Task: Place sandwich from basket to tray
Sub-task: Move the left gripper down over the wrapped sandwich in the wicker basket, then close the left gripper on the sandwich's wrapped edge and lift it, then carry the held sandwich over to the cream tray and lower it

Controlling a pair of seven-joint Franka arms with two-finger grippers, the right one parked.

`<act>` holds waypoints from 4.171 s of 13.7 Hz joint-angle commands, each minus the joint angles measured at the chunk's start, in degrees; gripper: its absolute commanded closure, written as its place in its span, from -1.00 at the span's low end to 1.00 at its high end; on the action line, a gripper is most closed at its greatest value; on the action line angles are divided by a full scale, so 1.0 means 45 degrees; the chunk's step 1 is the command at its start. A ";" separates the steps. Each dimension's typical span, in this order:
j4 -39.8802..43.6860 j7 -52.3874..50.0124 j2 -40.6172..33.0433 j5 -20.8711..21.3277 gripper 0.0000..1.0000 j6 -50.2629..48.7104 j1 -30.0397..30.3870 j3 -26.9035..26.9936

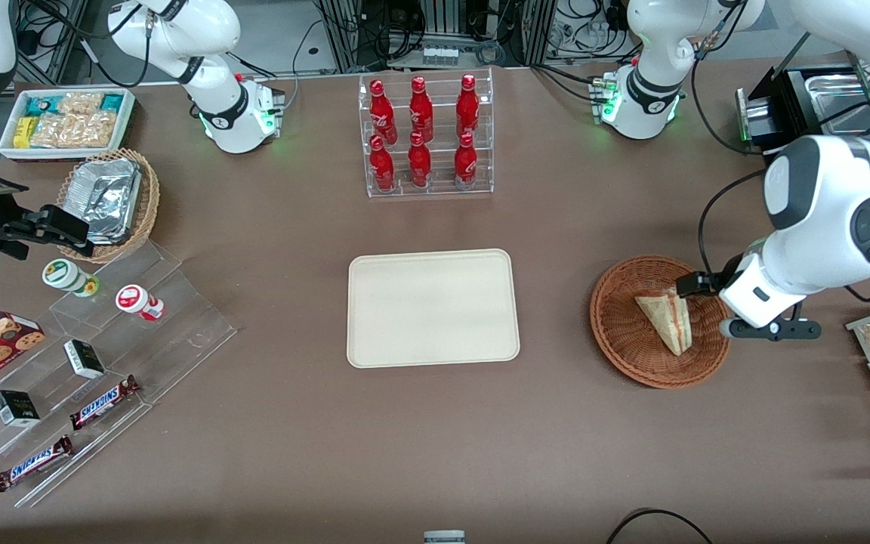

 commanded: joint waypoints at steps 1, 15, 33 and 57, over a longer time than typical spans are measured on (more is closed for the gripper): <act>0.0086 0.0106 0.0057 0.0173 -1.00 0.0088 0.0034 0.0043; -0.5675 -0.5497 -0.1740 -0.0198 -1.00 0.6786 0.0502 0.0063; -0.5500 -0.6320 0.0545 -0.0159 -1.00 0.7510 0.0326 -0.0055; -0.0815 -0.5070 0.1402 0.0133 1.00 0.2451 0.0151 -0.3665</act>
